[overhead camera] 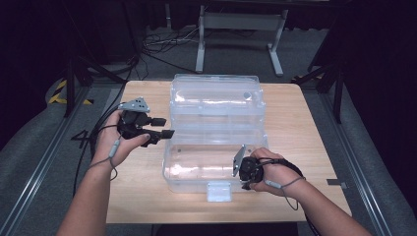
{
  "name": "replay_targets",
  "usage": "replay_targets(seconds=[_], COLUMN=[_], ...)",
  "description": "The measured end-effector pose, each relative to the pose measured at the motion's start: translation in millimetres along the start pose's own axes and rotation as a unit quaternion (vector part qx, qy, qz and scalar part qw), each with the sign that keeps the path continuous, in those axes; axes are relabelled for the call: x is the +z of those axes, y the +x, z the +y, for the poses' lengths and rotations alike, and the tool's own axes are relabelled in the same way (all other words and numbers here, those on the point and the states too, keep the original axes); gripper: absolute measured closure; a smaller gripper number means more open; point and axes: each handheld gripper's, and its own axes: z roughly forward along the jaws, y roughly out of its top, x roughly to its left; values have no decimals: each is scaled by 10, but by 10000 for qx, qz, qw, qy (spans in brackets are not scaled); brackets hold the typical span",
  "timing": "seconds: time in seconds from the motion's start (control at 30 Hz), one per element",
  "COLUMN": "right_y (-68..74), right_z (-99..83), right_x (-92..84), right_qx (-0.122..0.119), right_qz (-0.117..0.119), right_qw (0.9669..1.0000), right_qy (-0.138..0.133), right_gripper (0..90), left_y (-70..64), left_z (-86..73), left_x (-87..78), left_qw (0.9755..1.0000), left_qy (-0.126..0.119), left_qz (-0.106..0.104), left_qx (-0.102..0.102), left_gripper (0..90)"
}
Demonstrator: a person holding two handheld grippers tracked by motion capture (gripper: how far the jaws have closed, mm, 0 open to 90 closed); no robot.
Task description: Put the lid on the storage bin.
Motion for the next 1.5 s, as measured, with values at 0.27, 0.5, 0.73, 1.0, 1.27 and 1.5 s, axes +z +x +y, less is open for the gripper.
replay_targets(seconds=[0.27, 0.5, 0.73, 1.0, 1.27, 1.5], right_y=[1, -3, 3, 3, 7, 3], right_z=[-6, -13, -26, -28, -36, -34], right_x=[4, 3, 5, 5, 5, 7], right_qx=[50, 70, 106, 136, 195, 191], right_qz=[1, -11, -2, -18, -14, -9], right_qw=[10000, 10000, 9999, 9998, 9997, 9996], right_qy=[-56, -69, -129, -137, -168, -184], right_gripper=[821, 820, 819, 818, 816, 816], left_y=[-1, 5, 21, 45, 42, 47], left_z=[276, 432, 558, 735, 892, 973], left_x=[47, 112, 220, 398, 669, 883], left_qw=[9997, 9993, 9990, 9978, 9959, 9944], left_qy=[-1, 6, -21, 85, 200, 371], left_qz=[-30, -69, -151, -249, -506, -626], left_qx=[233, 372, 413, 608, 723, 767], left_gripper=[452, 452, 453, 459, 477, 510])
